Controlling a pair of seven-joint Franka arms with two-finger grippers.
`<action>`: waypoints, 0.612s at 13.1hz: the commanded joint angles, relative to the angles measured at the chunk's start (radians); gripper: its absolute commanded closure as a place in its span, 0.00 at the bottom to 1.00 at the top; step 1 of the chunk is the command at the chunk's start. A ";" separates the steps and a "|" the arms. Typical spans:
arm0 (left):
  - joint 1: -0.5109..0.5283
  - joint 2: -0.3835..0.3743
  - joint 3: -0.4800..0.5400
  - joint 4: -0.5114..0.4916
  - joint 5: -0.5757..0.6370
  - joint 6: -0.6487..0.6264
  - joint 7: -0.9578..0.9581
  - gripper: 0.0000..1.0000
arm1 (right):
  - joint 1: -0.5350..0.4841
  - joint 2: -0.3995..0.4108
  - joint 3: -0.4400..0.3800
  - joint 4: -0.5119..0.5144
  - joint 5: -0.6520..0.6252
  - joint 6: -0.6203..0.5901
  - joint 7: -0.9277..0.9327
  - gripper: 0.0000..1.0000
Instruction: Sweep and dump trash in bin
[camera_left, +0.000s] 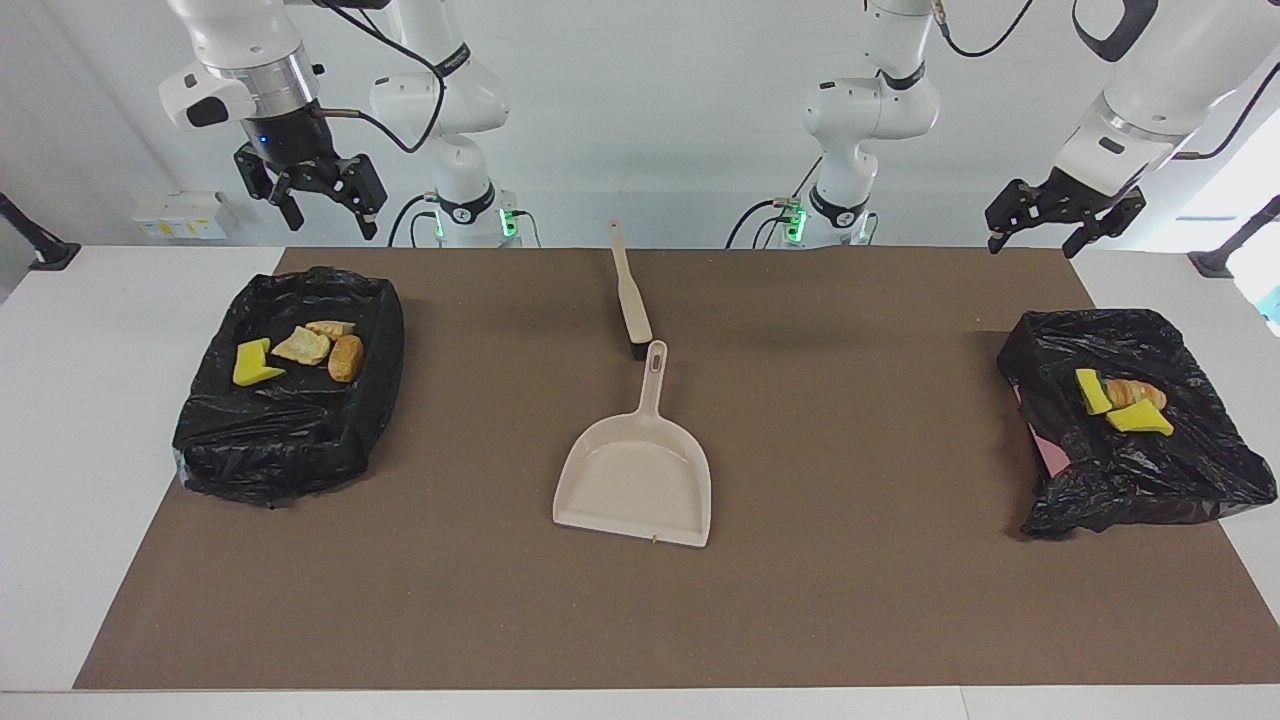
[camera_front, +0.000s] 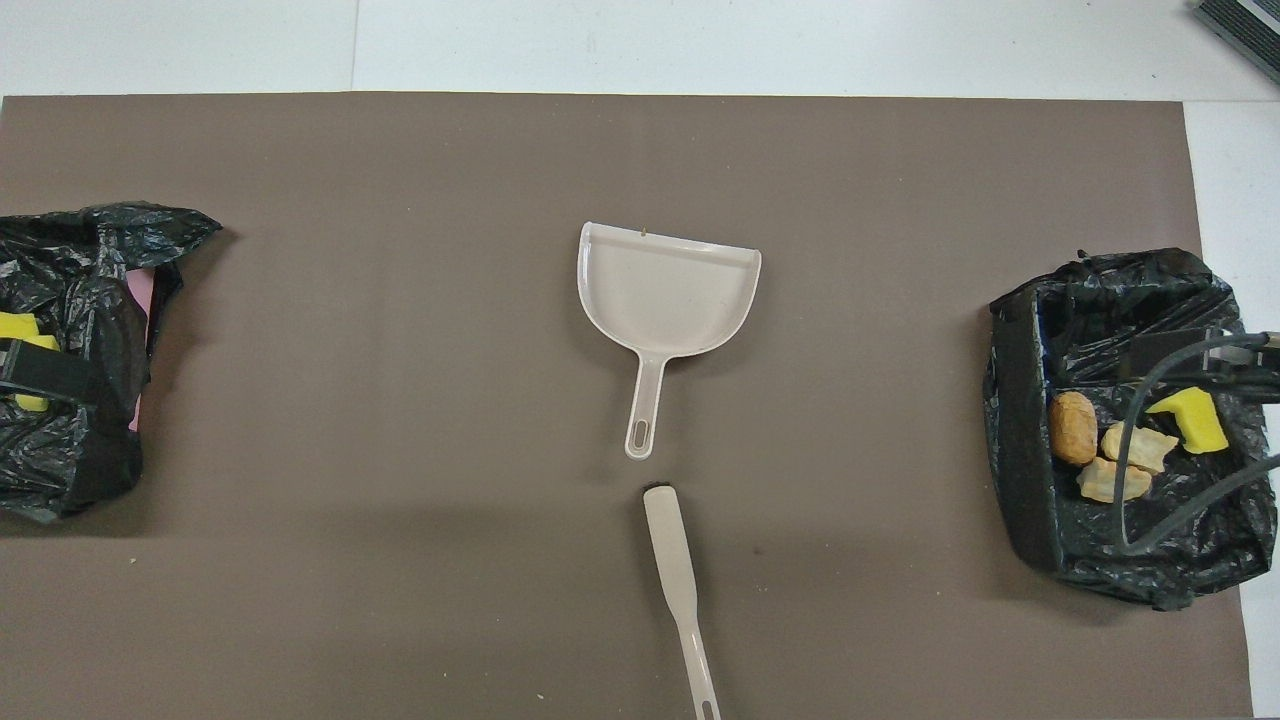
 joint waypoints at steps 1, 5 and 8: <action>-0.001 0.016 0.007 0.082 -0.038 -0.059 0.008 0.00 | -0.011 -0.018 0.004 -0.017 0.003 -0.006 -0.002 0.00; 0.004 0.014 0.007 0.081 -0.048 -0.049 0.008 0.00 | -0.009 -0.018 0.004 -0.017 0.003 -0.009 -0.002 0.00; -0.002 0.014 0.008 0.079 -0.045 -0.047 0.011 0.00 | -0.011 -0.018 0.004 -0.017 0.003 -0.008 -0.005 0.00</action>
